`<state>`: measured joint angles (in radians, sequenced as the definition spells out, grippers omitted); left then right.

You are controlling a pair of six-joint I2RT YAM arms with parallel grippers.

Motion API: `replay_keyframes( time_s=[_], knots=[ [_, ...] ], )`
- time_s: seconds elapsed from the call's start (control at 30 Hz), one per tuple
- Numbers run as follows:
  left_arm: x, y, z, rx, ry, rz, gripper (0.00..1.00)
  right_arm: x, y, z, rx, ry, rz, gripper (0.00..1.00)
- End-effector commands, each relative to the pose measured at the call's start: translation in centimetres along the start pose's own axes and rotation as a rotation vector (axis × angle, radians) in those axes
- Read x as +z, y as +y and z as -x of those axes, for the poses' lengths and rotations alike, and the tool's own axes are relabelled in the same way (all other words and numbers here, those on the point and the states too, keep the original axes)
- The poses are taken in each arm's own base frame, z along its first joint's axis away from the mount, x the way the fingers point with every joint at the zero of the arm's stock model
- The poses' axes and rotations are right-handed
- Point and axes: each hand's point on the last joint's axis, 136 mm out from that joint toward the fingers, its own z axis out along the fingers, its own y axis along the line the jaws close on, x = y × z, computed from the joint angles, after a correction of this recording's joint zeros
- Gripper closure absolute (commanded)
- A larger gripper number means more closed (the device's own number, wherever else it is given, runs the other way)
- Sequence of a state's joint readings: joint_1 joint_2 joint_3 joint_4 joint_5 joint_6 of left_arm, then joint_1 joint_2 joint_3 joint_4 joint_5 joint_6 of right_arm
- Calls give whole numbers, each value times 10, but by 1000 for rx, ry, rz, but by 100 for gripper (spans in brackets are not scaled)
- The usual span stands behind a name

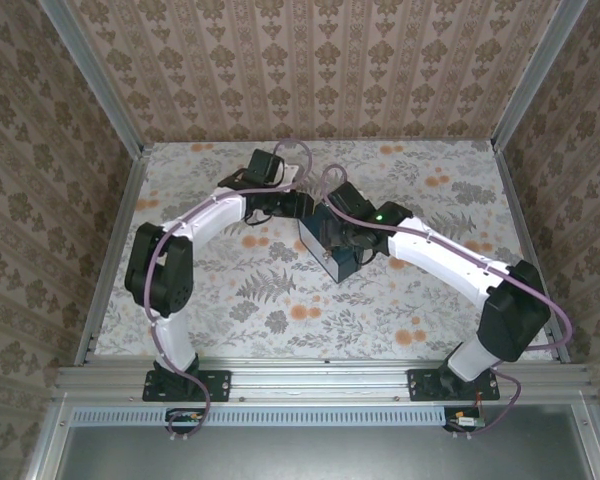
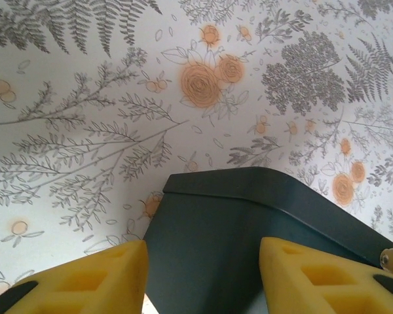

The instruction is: Unlock the padlock with the key

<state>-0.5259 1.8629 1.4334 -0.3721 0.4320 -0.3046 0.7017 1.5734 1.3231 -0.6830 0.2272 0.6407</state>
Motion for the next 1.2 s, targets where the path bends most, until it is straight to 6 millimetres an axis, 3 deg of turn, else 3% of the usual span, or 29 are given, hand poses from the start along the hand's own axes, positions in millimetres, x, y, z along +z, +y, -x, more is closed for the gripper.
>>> replay_keyframes(
  time_s=[0.0,0.27,0.53,0.67,0.93,1.17],
  knots=[
    [-7,-20,-16,-15,28,-55,52,-1,-2,1,4,-5,-41,38],
    [-16,-44,-44,-70,48,-83,53,-10,-12,-19,-29,38,-82,37],
    [-29,-43,-31,-98,-7,-63,49,-25,-27,-41,-101,59,-159,37],
    [-39,-42,-19,-106,-42,-64,49,-22,-27,-45,-108,66,-163,39],
    [-50,-28,-17,-123,-57,-26,49,-6,-19,-43,-90,53,-155,41],
    [-60,2,-24,-202,-71,56,49,4,-9,-42,-71,65,-134,44]
  ],
)
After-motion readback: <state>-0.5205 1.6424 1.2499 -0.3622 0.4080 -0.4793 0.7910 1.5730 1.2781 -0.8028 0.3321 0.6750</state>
